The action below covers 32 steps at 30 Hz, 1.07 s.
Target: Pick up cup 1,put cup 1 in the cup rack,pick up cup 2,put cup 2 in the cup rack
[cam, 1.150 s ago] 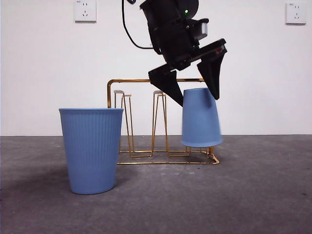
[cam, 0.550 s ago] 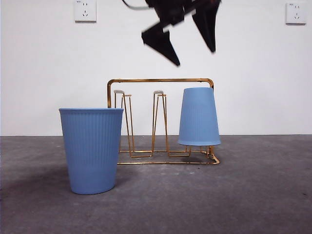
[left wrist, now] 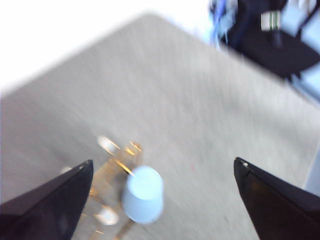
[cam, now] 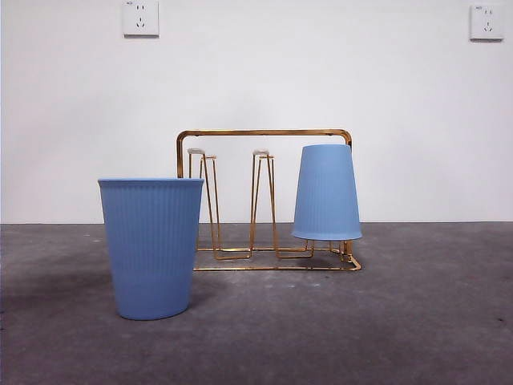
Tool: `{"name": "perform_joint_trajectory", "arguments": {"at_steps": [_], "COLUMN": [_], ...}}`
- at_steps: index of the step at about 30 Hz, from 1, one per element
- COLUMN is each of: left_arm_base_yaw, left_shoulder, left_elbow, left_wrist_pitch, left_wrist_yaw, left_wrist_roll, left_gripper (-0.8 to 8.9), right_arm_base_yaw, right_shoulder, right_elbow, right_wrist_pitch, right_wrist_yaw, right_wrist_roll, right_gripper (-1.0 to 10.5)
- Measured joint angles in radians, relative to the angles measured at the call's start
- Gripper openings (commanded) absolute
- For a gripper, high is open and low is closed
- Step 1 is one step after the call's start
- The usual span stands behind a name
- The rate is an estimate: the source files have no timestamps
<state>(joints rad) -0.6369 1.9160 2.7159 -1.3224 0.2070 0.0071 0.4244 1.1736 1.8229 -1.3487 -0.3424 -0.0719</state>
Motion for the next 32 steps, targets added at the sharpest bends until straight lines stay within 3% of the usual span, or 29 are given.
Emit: {"name": "perform_joint_trajectory", "arguments": {"at_steps": [5,11,17,23,28,32], "left_arm_base_yaw": [0.056,0.1,0.114,0.117,0.117,0.117], "left_shoulder": [-0.225,-0.484,-0.705,-0.878,-1.067,-1.18], "left_elbow": [-0.051,-0.409,-0.813,-1.083,-1.254,-1.29], "left_wrist_pitch": [0.0,0.0,-0.002,-0.005,-0.005,-0.007], "left_wrist_yaw": [-0.071,-0.146,-0.217,-0.235,-0.235,-0.234], "left_wrist_roll": [0.0,0.016,0.019,0.011,-0.019,-0.043], "left_gripper": [4.7,4.7,4.7,4.7,4.7,4.7], "right_arm_base_yaw": [0.004,0.112,0.22,0.315,0.37,0.385], "right_shoulder": [0.114,0.256,0.401,0.573,0.693,0.75], "right_elbow": [0.0,0.0,0.0,0.0,0.0,0.0], "right_wrist_pitch": [0.079,0.151,0.223,0.229,0.267,0.301], "right_wrist_yaw": [-0.087,-0.084,-0.014,0.086,0.134,0.167], "right_wrist_roll": [0.009,0.023,0.035,0.038,0.038,0.042], "right_gripper": [2.8,2.8,2.8,2.9,2.8,2.9]}}
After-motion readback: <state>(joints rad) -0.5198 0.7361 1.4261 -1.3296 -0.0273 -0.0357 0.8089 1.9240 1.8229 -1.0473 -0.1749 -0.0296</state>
